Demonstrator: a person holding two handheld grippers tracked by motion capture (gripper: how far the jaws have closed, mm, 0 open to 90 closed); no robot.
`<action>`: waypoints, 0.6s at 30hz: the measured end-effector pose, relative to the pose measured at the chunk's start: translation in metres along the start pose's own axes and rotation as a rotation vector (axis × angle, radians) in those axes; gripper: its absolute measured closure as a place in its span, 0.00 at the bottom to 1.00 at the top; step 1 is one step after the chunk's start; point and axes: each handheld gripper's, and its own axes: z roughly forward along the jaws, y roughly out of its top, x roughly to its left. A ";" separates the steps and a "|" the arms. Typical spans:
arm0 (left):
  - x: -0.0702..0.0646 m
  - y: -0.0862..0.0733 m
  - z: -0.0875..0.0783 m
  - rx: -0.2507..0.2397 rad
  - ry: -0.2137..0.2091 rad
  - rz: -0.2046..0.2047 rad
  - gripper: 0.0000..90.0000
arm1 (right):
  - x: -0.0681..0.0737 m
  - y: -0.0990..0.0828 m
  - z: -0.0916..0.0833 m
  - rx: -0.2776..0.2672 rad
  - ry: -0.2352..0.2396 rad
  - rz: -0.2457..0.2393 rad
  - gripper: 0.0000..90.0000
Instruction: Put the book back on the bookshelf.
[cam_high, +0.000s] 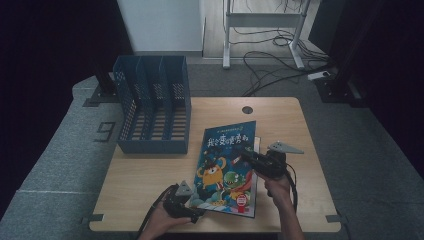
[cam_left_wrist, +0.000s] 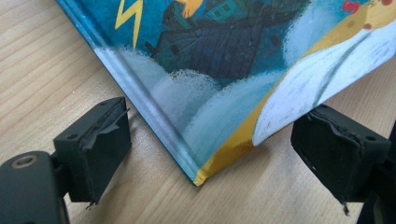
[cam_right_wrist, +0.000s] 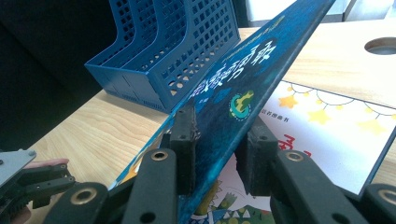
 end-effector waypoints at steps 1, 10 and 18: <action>0.000 0.000 0.000 -0.001 0.001 -0.003 0.13 | 0.000 0.000 0.000 0.000 0.000 0.000 0.77; 0.000 0.002 0.002 -0.003 0.011 -0.005 0.13 | -0.001 0.000 -0.002 -0.019 -0.004 -0.011 0.77; 0.001 0.008 0.005 0.013 0.015 -0.009 0.13 | 0.002 0.002 -0.006 -0.044 -0.010 -0.041 0.77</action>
